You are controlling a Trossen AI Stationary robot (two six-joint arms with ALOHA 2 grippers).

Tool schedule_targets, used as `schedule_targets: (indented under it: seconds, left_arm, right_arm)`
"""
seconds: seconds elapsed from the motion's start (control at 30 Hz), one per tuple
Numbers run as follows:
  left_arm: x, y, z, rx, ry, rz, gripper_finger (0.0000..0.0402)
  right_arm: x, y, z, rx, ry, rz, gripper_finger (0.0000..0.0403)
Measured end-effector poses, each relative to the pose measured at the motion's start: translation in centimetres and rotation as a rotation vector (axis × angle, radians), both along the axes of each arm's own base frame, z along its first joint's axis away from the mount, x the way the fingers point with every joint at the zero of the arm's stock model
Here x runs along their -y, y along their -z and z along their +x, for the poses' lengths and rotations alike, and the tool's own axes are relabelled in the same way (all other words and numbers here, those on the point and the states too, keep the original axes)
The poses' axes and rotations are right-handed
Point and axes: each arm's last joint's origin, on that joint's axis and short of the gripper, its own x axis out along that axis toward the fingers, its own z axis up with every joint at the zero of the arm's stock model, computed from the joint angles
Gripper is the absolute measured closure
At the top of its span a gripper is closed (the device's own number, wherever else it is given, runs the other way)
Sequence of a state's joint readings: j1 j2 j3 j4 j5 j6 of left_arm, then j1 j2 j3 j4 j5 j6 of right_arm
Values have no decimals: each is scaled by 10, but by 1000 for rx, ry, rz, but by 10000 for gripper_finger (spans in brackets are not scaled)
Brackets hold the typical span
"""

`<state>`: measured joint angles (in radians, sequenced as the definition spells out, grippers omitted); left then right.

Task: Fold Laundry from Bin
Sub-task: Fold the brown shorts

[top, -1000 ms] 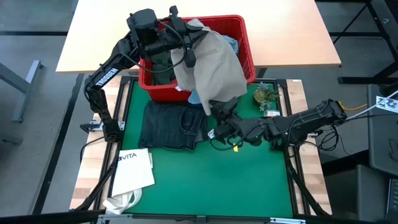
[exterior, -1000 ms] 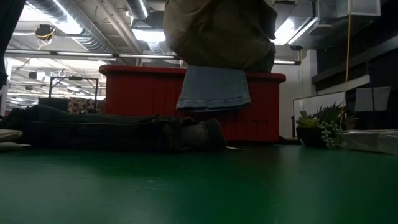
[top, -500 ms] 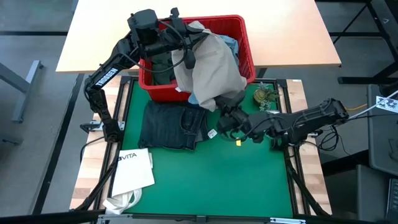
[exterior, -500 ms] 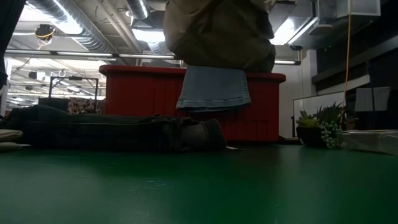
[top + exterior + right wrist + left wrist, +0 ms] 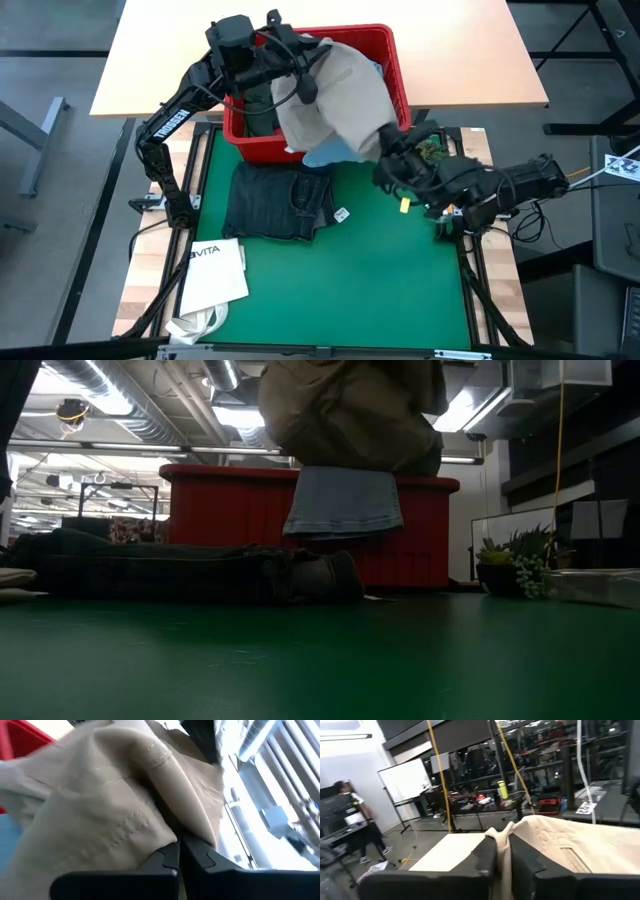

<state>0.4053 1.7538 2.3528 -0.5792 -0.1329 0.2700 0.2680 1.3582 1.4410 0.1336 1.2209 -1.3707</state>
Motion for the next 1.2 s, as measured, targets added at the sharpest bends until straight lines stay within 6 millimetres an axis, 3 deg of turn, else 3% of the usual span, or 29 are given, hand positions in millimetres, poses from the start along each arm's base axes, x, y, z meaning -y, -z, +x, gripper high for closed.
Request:
schedule_targets:
  seconds: [0.33, 0.5, 0.63, 0.77, 0.97, 1.2]
  left_arm:
    - [0, -1, -3, -4, -45, 5, 254]
    - [7, -12, -20, -15, -60, 69, 242]
    - [14, -11, -38, -92, -87, 22, 245]
    - [23, 5, -60, -285, -88, -122, 252]
    - [36, 46, -84, -694, -97, -396, 263]
    - [42, 91, -63, -856, -41, -561, 273]
  right_arm:
    - [8, -18, -9, -17, 147, 7, 401]
    - [15, -19, -9, -35, 198, 3, 401]
    - [19, -19, -9, -37, 216, 4, 402]
    - [18, -19, -9, -41, 215, 2, 402]
    - [18, -17, -8, -71, 214, -8, 402]
    - [18, -15, -8, -91, 214, -14, 402]
